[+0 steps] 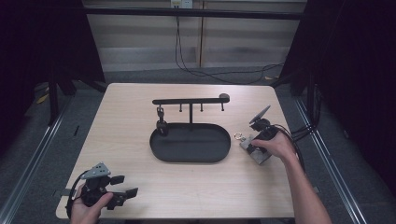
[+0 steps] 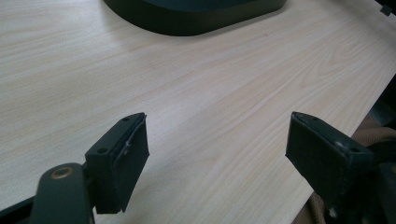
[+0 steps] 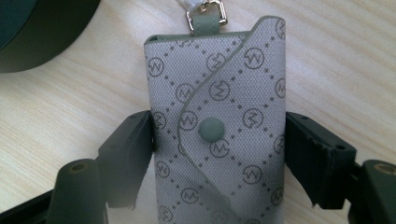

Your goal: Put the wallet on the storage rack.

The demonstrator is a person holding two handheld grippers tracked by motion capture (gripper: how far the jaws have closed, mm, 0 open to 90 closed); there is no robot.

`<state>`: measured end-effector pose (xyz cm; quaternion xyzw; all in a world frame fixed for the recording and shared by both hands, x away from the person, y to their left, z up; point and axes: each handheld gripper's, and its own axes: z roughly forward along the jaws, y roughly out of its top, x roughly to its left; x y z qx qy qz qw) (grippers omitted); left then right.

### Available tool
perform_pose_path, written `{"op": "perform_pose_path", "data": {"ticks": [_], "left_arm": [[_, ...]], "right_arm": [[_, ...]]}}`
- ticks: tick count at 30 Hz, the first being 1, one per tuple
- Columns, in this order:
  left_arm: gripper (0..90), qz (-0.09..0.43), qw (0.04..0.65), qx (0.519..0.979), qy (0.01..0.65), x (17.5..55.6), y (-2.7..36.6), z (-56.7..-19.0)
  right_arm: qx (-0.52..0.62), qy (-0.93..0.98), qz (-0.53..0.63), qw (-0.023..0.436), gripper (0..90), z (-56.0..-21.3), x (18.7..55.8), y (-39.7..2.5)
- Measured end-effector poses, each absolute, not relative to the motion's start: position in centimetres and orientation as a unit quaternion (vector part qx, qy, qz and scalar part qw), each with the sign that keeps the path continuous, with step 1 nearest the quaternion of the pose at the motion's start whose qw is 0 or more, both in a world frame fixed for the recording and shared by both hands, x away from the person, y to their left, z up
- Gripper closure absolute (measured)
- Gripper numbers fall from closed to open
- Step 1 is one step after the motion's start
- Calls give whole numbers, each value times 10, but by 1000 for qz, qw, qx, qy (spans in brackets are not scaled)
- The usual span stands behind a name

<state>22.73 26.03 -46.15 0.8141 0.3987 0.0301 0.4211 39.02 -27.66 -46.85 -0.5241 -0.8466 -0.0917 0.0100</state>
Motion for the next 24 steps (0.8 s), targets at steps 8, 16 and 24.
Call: {"op": "perform_pose_path", "data": {"ticks": [8, 16, 24], "left_arm": [[210, 32, 421, 814, 399, 227, 260, -461], [210, 31, 421, 814, 398, 227, 260, -461], [210, 30, 419, 816, 396, 227, 260, -462]], "right_arm": [[-528, -845, -88, 9, 325, -466, 390, -275], [-536, -840, -80, 9, 336, -463, 389, -278], [-542, -836, -85, 10, 338, -457, 386, -283]]}}
